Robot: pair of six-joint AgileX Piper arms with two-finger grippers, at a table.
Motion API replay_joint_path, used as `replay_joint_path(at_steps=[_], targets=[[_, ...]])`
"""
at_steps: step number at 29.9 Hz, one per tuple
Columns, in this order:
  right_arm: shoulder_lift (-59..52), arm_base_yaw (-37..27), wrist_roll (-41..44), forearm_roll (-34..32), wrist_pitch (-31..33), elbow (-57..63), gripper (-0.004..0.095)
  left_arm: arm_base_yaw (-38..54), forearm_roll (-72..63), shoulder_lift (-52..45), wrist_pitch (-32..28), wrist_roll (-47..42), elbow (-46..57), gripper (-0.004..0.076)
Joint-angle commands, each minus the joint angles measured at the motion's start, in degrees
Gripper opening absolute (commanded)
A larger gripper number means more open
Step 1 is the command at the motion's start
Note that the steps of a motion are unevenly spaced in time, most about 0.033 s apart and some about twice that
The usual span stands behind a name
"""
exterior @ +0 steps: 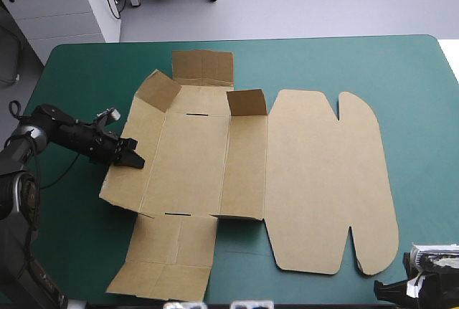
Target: Fold the box
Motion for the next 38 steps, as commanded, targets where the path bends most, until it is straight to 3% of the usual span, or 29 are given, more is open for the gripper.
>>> replay_joint_path(at_steps=[1,9,21,38], targets=[[0.9,0.2,-0.1,0.0,-3.4,-1.2,-0.0019,-3.7,0.4,-3.3,3.4,2.9,-3.8,-0.0008],[0.9,0.2,-0.1,0.0,-3.4,-1.2,-0.0019,-13.2,10.6,-3.8,2.7,3.1,-17.1,-0.0008],[0.9,0.2,-0.1,0.0,-3.4,-1.2,-0.0019,-30.7,29.5,-3.8,-3.5,2.6,-35.8,-0.0008],[0.9,0.2,-0.1,0.0,-3.4,-1.2,-0.0019,-51.7,50.9,-3.8,-16.0,2.6,-38.1,-0.0008]])
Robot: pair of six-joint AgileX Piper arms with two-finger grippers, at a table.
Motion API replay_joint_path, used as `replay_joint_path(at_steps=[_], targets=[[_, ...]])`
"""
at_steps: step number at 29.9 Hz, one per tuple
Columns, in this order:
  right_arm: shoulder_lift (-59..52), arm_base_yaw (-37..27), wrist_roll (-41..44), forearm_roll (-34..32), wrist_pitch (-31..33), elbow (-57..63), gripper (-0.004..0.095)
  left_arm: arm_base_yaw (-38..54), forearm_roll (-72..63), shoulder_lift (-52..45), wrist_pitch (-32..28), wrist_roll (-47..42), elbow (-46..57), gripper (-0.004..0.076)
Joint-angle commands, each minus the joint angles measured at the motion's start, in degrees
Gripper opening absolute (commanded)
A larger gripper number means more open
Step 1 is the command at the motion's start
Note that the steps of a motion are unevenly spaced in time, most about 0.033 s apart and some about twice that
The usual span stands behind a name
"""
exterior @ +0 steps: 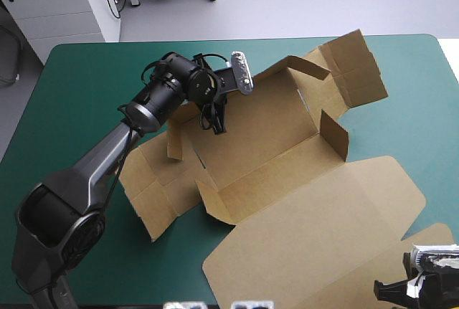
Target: Fold the box
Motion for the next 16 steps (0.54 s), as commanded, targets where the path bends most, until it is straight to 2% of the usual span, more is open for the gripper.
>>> replay_joint_path(at_steps=[1,9,16], targets=[[0.9,0.2,-0.1,0.0,-3.4,-1.2,-0.0019,-3.7,3.8,-3.4,-5.5,1.0,-2.0,-0.0008],[0.9,0.2,-0.1,0.0,-3.4,-1.2,-0.0019,-9.7,13.7,-3.4,-11.3,0.6,-2.0,-0.0008],[0.9,0.2,-0.1,0.0,-3.4,-1.2,-0.0019,-10.7,17.7,-3.4,-15.0,0.5,-2.0,-0.0008]])
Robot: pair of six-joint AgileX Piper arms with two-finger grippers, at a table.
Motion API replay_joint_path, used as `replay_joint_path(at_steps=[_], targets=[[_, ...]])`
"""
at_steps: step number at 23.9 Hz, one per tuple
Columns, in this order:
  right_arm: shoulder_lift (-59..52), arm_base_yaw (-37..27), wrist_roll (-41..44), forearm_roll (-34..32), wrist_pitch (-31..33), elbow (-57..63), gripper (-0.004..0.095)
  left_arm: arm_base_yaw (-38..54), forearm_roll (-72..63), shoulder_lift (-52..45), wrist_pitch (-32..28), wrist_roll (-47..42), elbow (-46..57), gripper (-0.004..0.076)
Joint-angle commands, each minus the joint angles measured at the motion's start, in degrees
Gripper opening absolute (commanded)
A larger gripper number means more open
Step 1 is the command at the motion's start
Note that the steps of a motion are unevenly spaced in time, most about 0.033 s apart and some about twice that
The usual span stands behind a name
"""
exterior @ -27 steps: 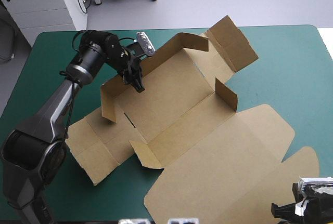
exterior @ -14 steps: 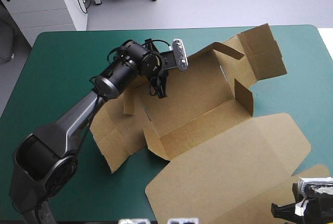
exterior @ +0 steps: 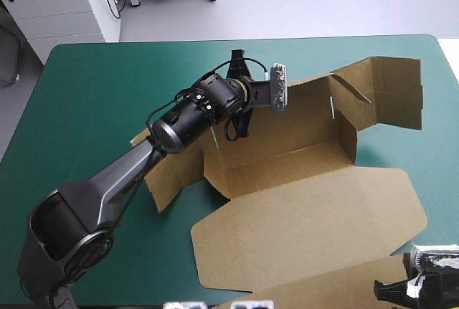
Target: Fold the box
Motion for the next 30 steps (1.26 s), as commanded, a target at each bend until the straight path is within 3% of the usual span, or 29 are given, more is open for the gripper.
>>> replay_joint_path(at_steps=[1,5,16,22,30], targets=[[0.9,0.2,-0.1,0.0,-3.4,-1.2,-0.0019,-0.5,4.6,-3.4,-6.2,0.5,-2.0,-0.0008],[0.9,0.2,-0.1,0.0,-3.4,-1.2,-0.0019,-0.5,11.1,-3.4,-6.2,0.3,-2.0,-0.0008],[0.9,0.2,-0.1,0.0,-3.4,-1.2,-0.0019,-1.8,10.5,-1.7,-2.4,-7.3,-1.6,-0.0008],[2.1,0.2,-0.1,0.0,-3.2,-1.2,-0.0019,-3.3,12.9,-1.7,-5.1,-9.1,-0.7,-0.0008],[10.1,0.2,-0.1,0.5,-4.0,-6.3,-0.0018,-8.3,39.8,-1.7,-9.5,-28.5,9.6,-0.0008]])
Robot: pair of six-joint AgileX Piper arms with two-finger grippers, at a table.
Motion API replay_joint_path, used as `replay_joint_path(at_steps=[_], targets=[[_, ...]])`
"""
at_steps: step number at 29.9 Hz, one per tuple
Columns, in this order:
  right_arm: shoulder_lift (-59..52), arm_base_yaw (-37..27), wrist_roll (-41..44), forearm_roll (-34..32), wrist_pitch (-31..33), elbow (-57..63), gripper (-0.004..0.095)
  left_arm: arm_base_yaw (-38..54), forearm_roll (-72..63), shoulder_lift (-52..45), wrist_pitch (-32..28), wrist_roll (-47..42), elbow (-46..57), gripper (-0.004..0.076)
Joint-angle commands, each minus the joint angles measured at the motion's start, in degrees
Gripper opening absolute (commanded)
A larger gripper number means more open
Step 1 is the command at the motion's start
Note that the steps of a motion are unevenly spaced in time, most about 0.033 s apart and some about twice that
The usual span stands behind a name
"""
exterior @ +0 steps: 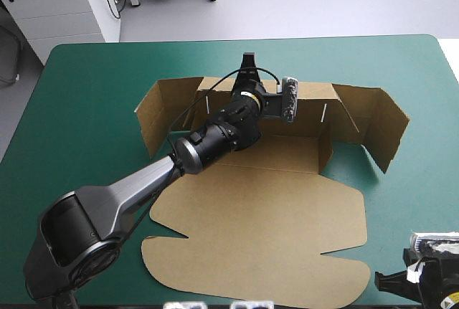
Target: Fold the box
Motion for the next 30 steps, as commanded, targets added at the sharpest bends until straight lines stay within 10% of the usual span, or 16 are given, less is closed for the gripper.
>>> replay_joint_path(at_steps=[1,8,30], targets=[[4.8,0.2,-0.1,0.5,-5.0,-5.1,-0.0018,-2.9,15.0,-2.8,-3.4,-12.1,3.4,-0.0008],[13.8,0.2,-0.4,1.9,-9.0,-13.5,-0.0018,-6.8,32.5,-2.8,-0.8,-28.7,11.9,-0.0008],[51.9,0.2,-5.3,8.3,-20.7,-42.2,-0.0018,-7.9,32.3,-2.8,1.9,-30.3,13.1,-0.0008]])
